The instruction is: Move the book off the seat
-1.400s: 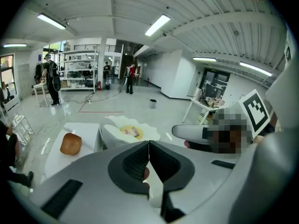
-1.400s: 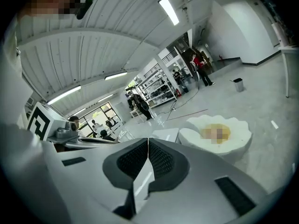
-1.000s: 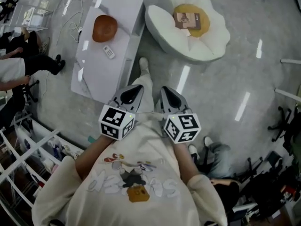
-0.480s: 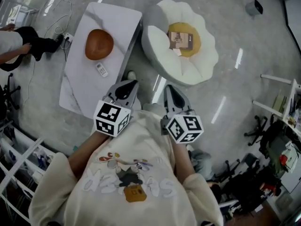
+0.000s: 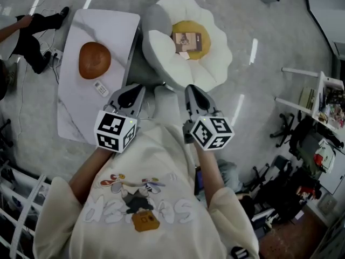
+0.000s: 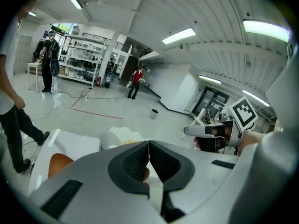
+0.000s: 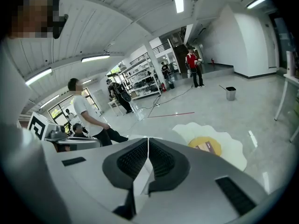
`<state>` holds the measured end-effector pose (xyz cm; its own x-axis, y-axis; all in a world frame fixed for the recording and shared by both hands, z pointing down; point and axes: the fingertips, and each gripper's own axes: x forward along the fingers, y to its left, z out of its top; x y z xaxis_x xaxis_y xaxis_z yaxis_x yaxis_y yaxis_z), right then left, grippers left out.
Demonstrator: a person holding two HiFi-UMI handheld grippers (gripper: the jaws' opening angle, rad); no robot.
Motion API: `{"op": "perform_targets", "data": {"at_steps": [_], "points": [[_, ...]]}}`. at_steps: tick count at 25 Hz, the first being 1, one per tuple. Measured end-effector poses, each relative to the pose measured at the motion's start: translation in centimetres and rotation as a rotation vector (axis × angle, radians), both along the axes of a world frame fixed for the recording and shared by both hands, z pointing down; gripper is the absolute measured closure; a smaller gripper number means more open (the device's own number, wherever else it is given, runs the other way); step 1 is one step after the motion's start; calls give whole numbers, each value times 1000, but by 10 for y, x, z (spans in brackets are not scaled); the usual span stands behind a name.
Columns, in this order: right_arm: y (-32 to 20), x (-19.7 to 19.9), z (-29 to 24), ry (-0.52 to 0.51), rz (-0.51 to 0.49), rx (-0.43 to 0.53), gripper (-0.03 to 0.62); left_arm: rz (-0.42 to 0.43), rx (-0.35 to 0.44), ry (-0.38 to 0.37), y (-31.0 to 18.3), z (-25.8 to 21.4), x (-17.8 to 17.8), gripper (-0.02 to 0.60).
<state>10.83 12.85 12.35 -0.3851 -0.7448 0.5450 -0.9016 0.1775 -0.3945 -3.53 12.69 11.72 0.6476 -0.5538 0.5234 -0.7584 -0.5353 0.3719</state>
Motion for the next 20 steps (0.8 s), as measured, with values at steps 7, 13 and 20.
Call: {"op": "perform_targets", "data": {"at_steps": [7,13,20], "points": [[-21,32,32,0,1,-62,582,16,-64,-12,-3,22,19,569],[-70,74,82,20,-8,-118,530,14,-130,-25,-34,51,50,569],[-141,142,170,-5,-58,-191,398,-54,-175,-42,-110,112,111,569]]}}
